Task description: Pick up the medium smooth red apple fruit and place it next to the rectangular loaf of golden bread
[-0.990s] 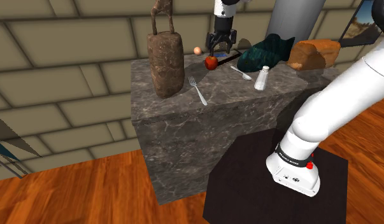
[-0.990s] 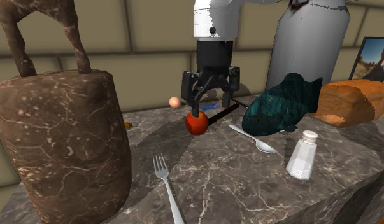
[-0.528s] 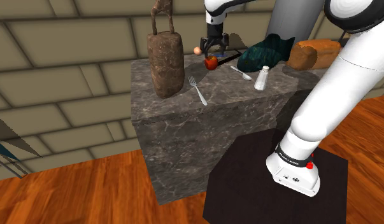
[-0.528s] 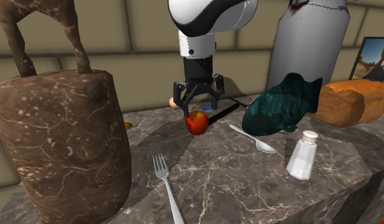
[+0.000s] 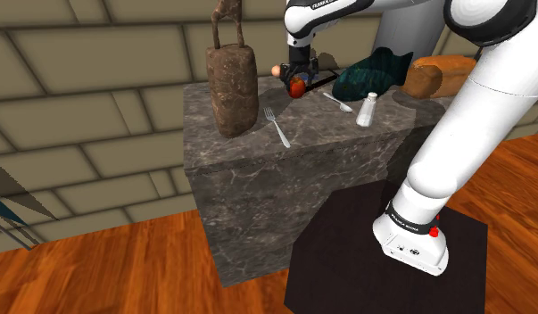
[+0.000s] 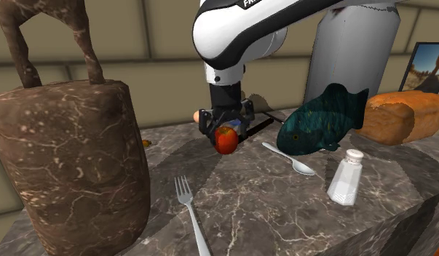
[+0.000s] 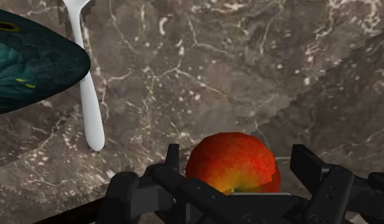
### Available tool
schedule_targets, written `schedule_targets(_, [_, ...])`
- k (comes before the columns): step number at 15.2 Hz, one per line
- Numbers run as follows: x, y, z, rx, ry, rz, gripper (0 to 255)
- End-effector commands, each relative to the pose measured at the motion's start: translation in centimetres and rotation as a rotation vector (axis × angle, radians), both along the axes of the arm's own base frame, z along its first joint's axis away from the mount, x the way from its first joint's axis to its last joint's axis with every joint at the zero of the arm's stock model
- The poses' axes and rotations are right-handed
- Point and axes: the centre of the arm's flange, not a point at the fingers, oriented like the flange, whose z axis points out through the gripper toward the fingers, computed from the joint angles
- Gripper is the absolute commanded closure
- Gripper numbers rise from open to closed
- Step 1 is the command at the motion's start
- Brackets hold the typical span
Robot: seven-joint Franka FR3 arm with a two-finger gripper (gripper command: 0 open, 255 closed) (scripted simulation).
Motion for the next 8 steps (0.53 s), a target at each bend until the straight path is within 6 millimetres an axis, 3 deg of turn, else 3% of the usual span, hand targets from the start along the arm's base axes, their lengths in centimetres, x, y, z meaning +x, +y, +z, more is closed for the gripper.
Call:
schedule_targets(1, [-0.07, -0.02, -0.41, 0.000, 0.000, 0.000, 0])
schedule_targets(7, [-0.07, -0.03, -0.40, 0.000, 0.000, 0.000, 0])
schedule_targets(8, [-0.07, -0.03, -0.40, 0.000, 0.000, 0.000, 255])
